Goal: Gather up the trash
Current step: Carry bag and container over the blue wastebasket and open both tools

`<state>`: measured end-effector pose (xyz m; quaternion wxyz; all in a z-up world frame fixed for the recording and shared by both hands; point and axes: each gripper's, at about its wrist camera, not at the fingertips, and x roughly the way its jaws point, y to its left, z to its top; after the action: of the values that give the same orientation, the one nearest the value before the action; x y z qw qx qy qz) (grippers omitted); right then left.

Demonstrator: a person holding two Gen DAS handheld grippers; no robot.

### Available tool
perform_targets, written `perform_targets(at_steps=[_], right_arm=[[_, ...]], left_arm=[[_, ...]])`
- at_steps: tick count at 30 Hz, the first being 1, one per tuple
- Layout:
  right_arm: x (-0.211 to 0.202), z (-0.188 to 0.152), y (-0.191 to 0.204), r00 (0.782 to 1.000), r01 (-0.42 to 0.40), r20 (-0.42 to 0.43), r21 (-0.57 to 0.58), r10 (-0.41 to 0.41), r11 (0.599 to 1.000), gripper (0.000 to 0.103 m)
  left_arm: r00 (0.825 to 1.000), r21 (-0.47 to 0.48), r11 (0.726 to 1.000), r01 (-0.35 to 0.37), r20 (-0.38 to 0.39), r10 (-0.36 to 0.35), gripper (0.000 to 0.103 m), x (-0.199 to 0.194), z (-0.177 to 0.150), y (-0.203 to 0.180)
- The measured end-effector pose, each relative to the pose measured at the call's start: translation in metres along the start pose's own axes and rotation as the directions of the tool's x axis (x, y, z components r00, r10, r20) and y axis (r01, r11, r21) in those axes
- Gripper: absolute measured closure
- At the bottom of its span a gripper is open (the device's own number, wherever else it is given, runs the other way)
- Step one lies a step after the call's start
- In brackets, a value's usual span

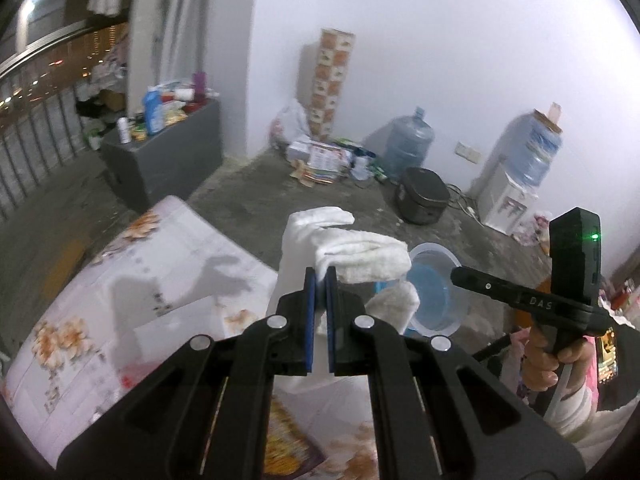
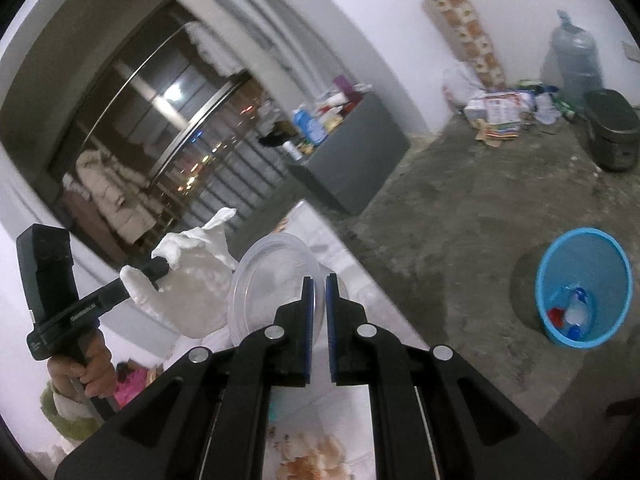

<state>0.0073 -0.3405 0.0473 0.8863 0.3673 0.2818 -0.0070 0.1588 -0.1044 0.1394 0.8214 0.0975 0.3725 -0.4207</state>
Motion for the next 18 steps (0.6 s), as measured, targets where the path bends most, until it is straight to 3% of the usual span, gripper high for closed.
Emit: perform_targets(at_steps=[12,18], right_arm=[[-0.032,0.0,-0.094,0.99,0.134,0.032,0.13,-0.139,0.982,0.096],[-0.053,0.004,-0.157,0.96,0.259,0.051,0.226,-0.277,0.939,0.096]], left_arm=[[0.985,0.062,0.989,0.134,-0.119,-0.126,0.1,0.1,0.011,-0.084],[0.96,0.071,0.975,0.209,-0.204,-0.19,0.1,0.172,0.017,-0.133]])
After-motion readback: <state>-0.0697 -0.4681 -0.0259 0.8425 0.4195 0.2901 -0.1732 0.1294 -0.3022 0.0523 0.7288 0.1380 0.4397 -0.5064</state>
